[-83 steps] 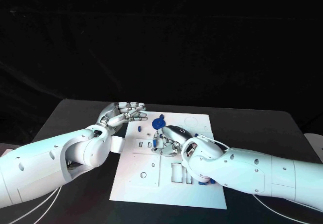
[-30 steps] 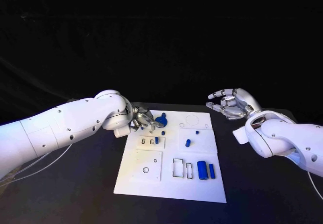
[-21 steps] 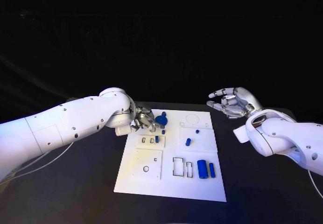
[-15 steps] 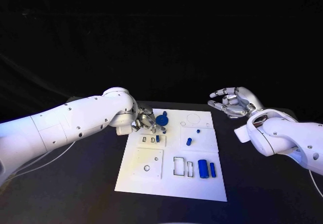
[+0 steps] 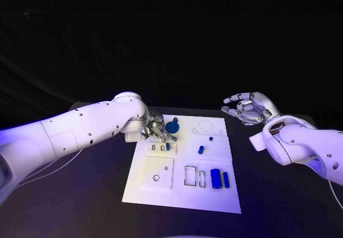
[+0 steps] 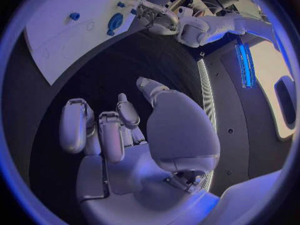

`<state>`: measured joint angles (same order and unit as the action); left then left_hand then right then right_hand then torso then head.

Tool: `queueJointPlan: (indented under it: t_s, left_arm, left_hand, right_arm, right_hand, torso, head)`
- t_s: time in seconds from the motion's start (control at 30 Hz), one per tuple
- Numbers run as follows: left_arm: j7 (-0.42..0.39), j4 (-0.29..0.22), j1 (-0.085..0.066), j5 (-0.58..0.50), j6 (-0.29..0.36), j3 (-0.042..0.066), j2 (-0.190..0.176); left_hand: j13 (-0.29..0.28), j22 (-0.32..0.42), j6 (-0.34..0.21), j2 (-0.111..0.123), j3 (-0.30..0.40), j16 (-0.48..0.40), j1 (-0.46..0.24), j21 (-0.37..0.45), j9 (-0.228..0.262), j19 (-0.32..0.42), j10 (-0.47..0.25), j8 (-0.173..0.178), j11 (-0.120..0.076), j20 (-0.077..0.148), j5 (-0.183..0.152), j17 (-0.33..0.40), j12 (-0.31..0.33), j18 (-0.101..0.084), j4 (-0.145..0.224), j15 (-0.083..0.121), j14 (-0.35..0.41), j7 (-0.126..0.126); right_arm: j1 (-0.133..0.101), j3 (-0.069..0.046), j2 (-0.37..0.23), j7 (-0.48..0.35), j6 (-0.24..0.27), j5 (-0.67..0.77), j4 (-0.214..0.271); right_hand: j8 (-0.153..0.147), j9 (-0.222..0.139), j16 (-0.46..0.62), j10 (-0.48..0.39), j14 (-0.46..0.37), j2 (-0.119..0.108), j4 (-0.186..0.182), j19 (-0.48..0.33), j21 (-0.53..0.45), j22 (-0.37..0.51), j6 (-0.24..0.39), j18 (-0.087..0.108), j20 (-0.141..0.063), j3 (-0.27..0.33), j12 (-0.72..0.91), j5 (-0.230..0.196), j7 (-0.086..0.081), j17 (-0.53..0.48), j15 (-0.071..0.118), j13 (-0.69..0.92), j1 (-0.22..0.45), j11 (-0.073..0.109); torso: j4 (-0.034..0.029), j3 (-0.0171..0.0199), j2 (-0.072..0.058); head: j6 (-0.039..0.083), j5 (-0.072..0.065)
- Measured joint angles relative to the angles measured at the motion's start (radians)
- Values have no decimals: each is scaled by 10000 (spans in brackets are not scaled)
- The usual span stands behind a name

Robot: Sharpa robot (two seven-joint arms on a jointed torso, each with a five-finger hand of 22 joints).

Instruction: Assemble the parts on the task board

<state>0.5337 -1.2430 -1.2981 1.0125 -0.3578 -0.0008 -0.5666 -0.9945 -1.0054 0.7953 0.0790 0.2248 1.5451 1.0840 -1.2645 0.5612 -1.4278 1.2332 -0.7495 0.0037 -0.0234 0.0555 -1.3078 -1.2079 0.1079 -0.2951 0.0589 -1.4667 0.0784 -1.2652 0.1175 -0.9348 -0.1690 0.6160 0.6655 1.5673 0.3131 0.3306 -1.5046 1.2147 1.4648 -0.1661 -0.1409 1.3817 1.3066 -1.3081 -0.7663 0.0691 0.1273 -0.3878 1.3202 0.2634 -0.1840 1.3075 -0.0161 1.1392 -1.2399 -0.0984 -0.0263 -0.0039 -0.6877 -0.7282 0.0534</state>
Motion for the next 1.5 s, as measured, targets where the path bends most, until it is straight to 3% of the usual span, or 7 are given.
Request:
queueJointPlan:
  t_s: [0.37,0.7,1.5]
  left_arm:
    - [32,394,17,25,-167,-110,294]
    - [48,521,27,25,-307,-127,354]
    - [71,682,97,-11,-671,-161,507]
  left_hand:
    - [24,-46,0,-97,0,0,98,-39,38,0,-77,0,0,0,0,1,0,1,0,0,0,0]
    - [25,-90,-36,-232,58,0,233,-98,76,1,-77,1,1,0,0,1,0,1,57,-1,0,36]
    - [-4,-145,-35,-240,280,-1,505,-137,124,1,-76,5,1,0,0,2,0,2,55,-1,0,36]
  right_arm:
    - [0,7,44,42,-6,-3,-31]
    - [2,13,59,68,-10,-6,-60]
    - [18,29,153,82,-10,-17,-164]
  right_hand:
    - [0,-9,0,0,0,0,-28,-35,0,1,0,-1,36,29,-36,0,0,0,0,-9,0,0]
    - [0,-9,0,0,0,0,-28,-35,-45,2,0,0,36,28,-35,59,0,-1,0,-22,0,0]
    - [0,-8,0,-36,0,40,-28,-71,-85,5,0,0,0,28,-35,115,0,-1,0,-33,-40,-37]
  torso:
    - [0,12,-12]
    - [-4,18,-14]
    - [-28,12,-3]
  head:
    - [-42,-26]
    - [-106,-48]
    - [-185,-63]
